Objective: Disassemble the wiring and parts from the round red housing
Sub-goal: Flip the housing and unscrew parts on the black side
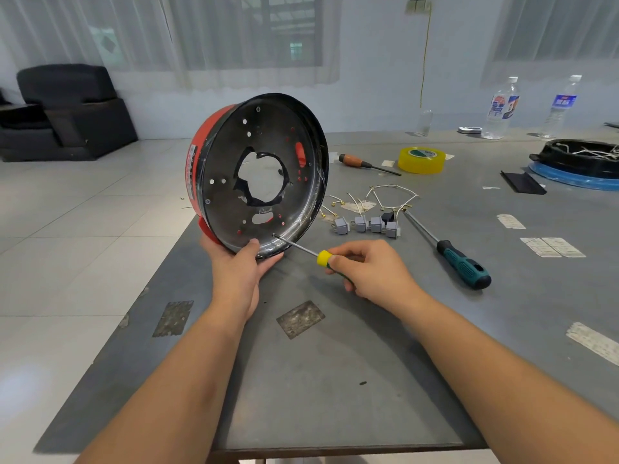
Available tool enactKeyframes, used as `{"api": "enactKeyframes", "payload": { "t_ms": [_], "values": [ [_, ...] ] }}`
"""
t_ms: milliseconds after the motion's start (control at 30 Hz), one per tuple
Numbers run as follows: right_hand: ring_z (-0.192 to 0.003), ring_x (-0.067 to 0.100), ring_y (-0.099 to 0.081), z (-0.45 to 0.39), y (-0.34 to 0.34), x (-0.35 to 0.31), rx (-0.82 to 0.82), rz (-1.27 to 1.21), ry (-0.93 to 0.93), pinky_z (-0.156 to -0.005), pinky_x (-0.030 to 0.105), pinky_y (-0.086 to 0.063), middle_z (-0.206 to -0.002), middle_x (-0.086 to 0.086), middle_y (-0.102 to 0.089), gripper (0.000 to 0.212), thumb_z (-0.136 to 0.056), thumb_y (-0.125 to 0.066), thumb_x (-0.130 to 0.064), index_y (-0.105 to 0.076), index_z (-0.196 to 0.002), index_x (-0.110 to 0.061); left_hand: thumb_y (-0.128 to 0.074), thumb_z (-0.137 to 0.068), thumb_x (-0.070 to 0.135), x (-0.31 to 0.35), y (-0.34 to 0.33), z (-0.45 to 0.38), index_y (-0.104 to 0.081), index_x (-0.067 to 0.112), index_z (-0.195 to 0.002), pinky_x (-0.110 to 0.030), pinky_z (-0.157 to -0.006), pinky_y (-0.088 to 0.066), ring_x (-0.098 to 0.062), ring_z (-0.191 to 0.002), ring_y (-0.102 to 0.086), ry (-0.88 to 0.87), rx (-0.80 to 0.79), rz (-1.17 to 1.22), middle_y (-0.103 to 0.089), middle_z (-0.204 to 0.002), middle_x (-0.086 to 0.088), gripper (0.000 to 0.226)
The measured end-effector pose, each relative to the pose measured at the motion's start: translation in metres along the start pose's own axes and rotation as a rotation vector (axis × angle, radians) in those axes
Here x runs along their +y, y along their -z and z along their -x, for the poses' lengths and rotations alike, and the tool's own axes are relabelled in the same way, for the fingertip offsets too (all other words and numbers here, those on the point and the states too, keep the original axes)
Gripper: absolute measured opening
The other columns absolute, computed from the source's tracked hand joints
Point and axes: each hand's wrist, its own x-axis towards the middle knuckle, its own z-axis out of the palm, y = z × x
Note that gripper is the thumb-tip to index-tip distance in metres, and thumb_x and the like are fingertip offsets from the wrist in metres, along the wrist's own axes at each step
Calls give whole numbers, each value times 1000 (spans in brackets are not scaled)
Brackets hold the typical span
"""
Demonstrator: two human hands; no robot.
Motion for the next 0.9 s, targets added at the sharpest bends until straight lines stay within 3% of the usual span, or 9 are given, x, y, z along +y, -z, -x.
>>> {"api": "enactKeyframes", "payload": {
  "t_ms": [100, 200, 400, 567, 633, 733, 900],
  "values": [
    [-53, 16, -51, -1, 3, -3, -82, -216, -133, -40, 22, -36, -88, 7, -79, 8, -93, -70, -22, -78, -94, -18, -47, -102, -14, 1, -1, 0, -42, 48, -131, -50, -81, -65, -31, -125, -65, 19, 7, 44, -54, -144, 2, 69],
    [-53, 15, -51, 0, 3, -4, -116, -290, -183, -40, 22, -36, -91, 11, -78, 11, -96, -68, -20, -77, -98, -15, -47, -101, -15, 1, 0, -1, -37, 34, -147, -52, -80, -65, -31, -121, -67, 52, 33, 89, -56, -144, -1, 68],
    [-56, 18, -56, 2, 7, -8, -23, -189, -121, -42, 24, -37, -88, 3, -79, 13, -91, -67, -13, -76, -99, -19, -48, -101, -15, 3, 5, -3, -36, 24, -150, -54, -79, -65, -35, -113, -73, 115, 65, 189, -61, -141, -11, 64],
    [-51, 6, -58, 7, 17, -12, 66, -77, -32, -55, 22, -45, -79, -5, -70, 41, -82, -64, -2, -77, -108, -31, -49, -101, -14, 3, 4, -3, -36, 24, -150, -55, -81, -65, -36, -113, -73, 114, 72, 180, -62, -139, -10, 63],
    [-60, 4, -62, 9, 21, -14, 145, -108, 36, -64, 24, -52, -89, -8, -75, 46, -80, -71, 0, -75, -110, -34, -49, -101, -13, 4, 4, -3, -39, 26, -145, -53, -81, -65, -34, -111, -73, 108, 68, 174, -62, -136, -5, 59],
    [-69, 2, -67, 11, 27, -15, 250, -229, 96, -63, 19, -56, -98, -9, -73, 41, -77, -84, -3, -72, -108, -27, -50, -101, -11, 4, 4, -3, -47, 34, -126, -50, -81, -65, -30, -104, -76, 105, 55, 178, -65, -127, 0, 51],
    [-71, 11, -68, 11, 28, -13, 244, -310, 92, -63, 21, -57, -96, 3, -75, 28, -77, -85, 1, -75, -99, -14, -52, -101, -9, 3, 3, -4, -47, 35, -115, -47, -80, -66, -32, -105, -75, 109, 52, 167, -64, -125, -2, 47]
  ]
}}
